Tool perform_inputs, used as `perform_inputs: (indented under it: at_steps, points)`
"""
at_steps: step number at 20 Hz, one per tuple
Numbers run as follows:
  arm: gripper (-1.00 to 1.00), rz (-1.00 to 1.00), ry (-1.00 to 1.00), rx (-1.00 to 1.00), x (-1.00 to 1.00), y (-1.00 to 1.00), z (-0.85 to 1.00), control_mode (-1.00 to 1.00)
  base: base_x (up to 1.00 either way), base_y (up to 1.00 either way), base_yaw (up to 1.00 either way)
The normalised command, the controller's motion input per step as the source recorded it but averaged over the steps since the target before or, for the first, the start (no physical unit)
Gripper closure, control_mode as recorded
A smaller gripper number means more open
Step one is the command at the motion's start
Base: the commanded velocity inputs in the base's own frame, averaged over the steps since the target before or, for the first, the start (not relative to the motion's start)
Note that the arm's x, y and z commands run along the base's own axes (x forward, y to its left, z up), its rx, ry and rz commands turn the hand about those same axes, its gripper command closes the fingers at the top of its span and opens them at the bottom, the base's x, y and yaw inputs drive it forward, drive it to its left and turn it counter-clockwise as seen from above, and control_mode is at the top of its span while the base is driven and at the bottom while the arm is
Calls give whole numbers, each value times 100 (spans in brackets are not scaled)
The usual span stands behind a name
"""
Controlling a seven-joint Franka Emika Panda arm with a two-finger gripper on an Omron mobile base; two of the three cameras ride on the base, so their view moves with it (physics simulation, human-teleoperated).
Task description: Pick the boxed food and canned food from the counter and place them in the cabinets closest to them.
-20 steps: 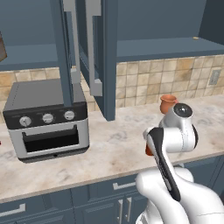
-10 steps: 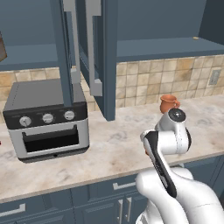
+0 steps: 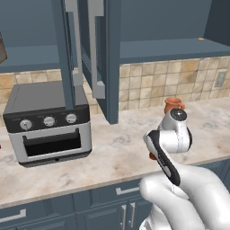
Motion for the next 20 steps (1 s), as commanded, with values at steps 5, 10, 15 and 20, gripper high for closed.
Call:
perform_inputs:
  at_steps: [5,10,15,20]
  points:
    - [-100,1,0,0,5,-1,-15,-100,0,0,0]
    - [-100,0,0,0,0,0,0,-100,0,0,0]
    - [-100,0,0,0,-1,0,-1,-100,0,0,0]
    - [-100,0,0,0,-3,0,-15,-100,0,0,0]
